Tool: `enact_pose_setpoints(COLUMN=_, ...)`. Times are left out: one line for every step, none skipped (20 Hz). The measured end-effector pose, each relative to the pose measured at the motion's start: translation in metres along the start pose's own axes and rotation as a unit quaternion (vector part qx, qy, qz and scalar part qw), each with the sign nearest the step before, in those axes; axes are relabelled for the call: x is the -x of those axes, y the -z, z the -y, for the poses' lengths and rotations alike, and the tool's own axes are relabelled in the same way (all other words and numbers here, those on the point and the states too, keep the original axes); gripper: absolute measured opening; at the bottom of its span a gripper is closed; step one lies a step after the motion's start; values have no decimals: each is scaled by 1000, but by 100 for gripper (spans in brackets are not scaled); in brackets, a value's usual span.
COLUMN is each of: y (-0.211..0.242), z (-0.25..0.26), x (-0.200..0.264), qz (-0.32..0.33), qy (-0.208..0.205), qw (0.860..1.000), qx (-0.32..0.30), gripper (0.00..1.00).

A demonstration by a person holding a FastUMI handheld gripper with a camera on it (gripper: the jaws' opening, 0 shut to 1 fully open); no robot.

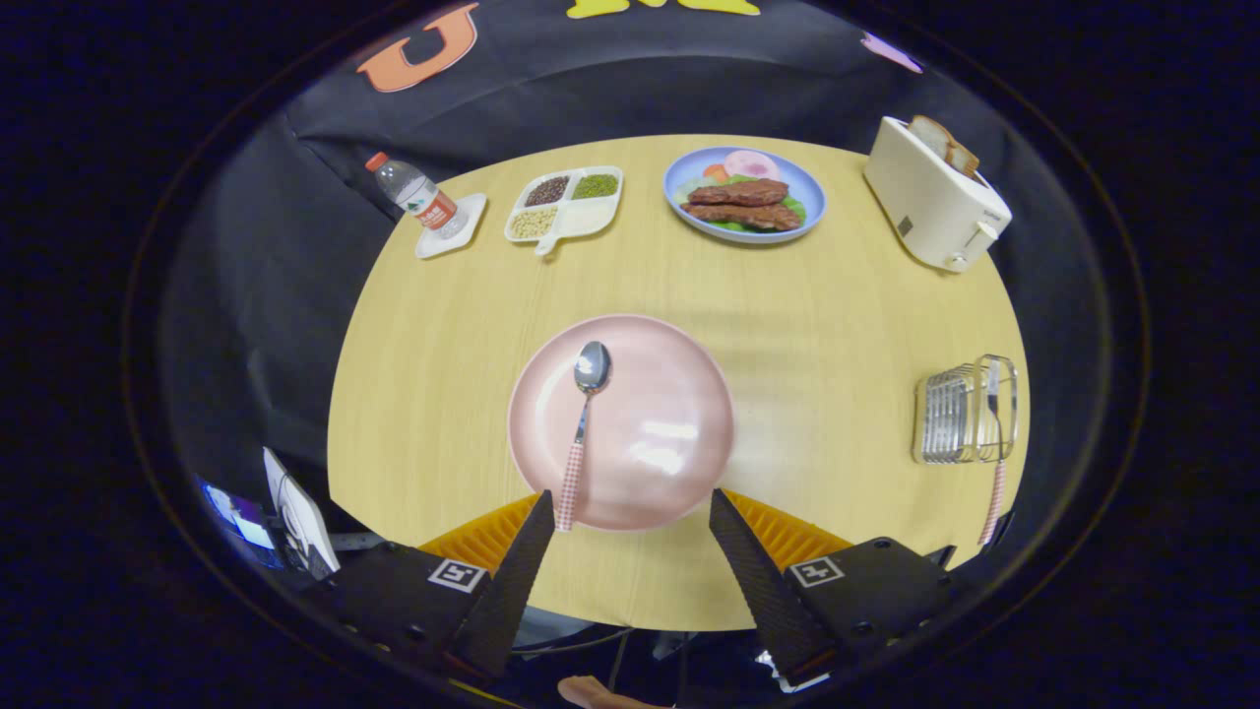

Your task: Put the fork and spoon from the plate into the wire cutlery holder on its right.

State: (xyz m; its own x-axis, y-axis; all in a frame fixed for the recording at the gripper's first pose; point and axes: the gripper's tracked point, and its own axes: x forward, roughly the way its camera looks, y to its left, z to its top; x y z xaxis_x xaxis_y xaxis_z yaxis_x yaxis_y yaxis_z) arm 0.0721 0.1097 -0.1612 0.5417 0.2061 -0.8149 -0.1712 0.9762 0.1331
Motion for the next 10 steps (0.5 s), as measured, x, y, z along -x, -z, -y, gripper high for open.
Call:
enact_pose_setpoints(y=-1, z=-2, x=-10, qz=0, qy=9, qw=1000, qx=-3, gripper=95)
enact_pose_setpoints(y=-1, z=-2, x=-21, qz=-3, qy=19, qw=1000, qx=-12, gripper=96)
enact_pose_setpoints(y=0, z=-4, x=-32, qz=-6, qy=25, qw=999, qx=-24, gripper=96)
enact_pose_setpoints(y=0, z=-8, x=-42, qz=-10, qy=22, qw=999, qx=-39, gripper=96)
enact_pose_setpoints(y=1, z=-12, x=-52, qz=-13, qy=19, qw=998, qx=-52, gripper=95)
enact_pose_setpoints(y=2, z=-14, x=-60, qz=-16, qy=21, qw=997, qx=-66, gripper=94)
enact_pose_setpoints(y=2, z=-16, x=-67, qz=-18, qy=22, qw=997, qx=-77, gripper=94)
enact_pose_setpoints(y=3, z=-19, x=-74, qz=-21, qy=23, qw=996, qx=-83, gripper=94)
enact_pose_setpoints(y=5, z=-22, x=-80, qz=-25, qy=25, qw=996, qx=-84, gripper=88)
enact_pose_setpoints(y=5, z=-24, x=-83, qz=-26, qy=29, qw=996, qx=-83, gripper=88)
